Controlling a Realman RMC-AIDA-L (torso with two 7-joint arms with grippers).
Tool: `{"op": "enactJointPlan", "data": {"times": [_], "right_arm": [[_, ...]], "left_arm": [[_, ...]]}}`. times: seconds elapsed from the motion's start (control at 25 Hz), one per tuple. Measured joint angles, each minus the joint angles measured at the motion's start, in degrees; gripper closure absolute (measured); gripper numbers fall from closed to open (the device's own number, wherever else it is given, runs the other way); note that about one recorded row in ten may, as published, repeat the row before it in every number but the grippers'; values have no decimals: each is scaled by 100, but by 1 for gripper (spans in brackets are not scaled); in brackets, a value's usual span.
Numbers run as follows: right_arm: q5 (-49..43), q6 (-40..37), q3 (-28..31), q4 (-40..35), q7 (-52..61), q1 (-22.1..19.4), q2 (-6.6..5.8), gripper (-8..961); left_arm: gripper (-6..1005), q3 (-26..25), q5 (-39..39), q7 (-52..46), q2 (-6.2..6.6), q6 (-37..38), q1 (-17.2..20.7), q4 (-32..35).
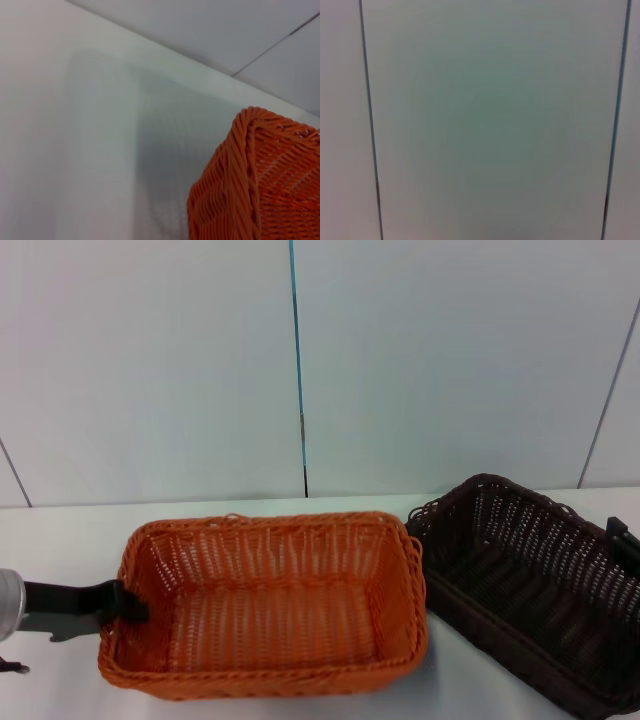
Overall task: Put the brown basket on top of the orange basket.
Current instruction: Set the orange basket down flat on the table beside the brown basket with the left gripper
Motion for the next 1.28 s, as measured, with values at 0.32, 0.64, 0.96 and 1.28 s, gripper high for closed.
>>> {"op": "enactJointPlan", "data": {"times": [0.32,0.64,0.96,1.28], "right_arm": [[0,2,3,36,-2,1,0,221],[0,13,16,45,-3,0,0,220],[0,15,44,43,-2,-8,0,221],[-1,14,72,9,-2,-26,0,221]], "left_arm": [[822,13,-26,186,-84,284,-29,304],[817,47,-81,374,-136,546,-70,577],[812,39,-81,490,-181,669,-190,863],[808,60,-145,546,-302,671,-268,865]]}}
